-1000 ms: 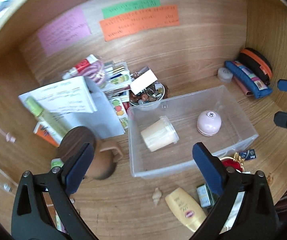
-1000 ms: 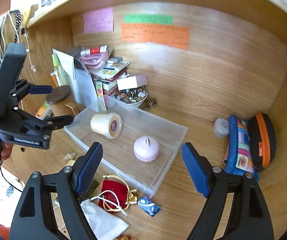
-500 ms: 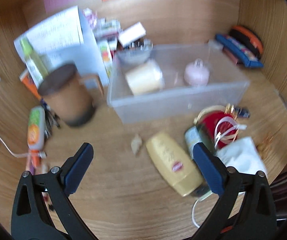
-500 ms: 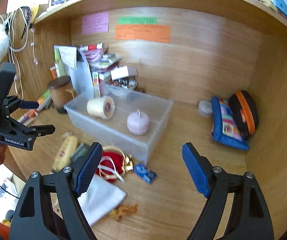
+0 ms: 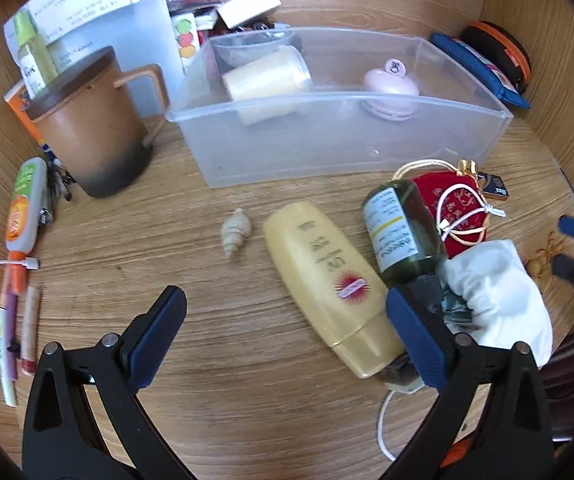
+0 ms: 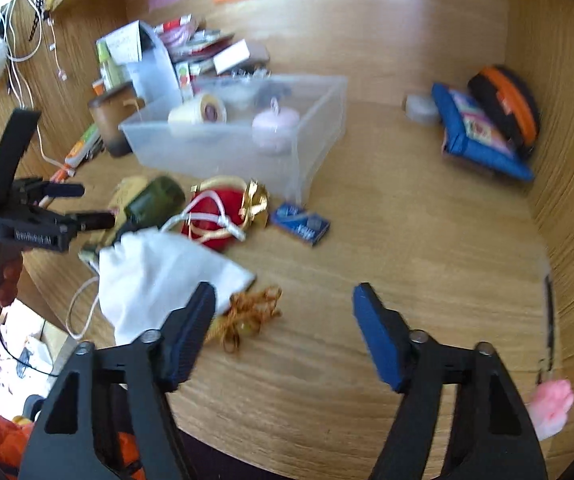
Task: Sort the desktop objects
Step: 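Grasp the yellow sunscreen tube with the left tool while the right grasps the gold ornament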
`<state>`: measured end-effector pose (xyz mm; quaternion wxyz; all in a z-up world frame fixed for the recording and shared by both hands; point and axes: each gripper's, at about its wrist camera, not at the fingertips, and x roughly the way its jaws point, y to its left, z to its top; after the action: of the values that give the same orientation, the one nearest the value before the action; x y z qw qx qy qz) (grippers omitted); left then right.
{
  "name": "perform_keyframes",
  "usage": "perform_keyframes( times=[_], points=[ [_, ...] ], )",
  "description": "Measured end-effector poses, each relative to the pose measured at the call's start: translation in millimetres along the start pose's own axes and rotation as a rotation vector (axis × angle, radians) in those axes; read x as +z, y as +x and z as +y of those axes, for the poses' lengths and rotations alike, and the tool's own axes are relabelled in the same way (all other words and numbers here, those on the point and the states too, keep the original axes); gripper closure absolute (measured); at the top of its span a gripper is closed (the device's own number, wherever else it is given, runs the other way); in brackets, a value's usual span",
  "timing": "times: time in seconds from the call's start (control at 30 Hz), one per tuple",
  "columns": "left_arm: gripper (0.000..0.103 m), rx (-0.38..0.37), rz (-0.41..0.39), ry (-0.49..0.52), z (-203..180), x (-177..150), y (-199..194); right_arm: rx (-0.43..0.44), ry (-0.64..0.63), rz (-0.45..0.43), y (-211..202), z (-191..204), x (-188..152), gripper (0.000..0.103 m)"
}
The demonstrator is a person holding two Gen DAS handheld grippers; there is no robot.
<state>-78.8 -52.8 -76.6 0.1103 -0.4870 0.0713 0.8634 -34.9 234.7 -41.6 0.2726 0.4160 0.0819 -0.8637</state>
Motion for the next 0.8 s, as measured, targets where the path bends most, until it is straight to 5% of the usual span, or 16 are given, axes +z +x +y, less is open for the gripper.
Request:
perform_keyframes(
  times=[0.27, 0.53, 0.6, 0.8],
  points=[
    [0.002, -0.005, 0.019, 0.034, -10, -1, 9, 0.066, 0.044, 0.027, 15, -3, -8, 0.050],
    [0.003, -0.022, 0.048, 0.009, -11, -3, 20, 0.091, 0.005, 0.027, 19, 12, -7, 0.068],
    [0.012, -0.039, 0.055, 0.006, -11, -4, 23, 0.077, -0.031, 0.036, 26, 20, -10, 0.077],
    [0.040, -0.041, 0.021, 0.047, -21, -3, 20, 0.058, -0.055, 0.022, 29, 26, -13, 0.082]
  ],
)
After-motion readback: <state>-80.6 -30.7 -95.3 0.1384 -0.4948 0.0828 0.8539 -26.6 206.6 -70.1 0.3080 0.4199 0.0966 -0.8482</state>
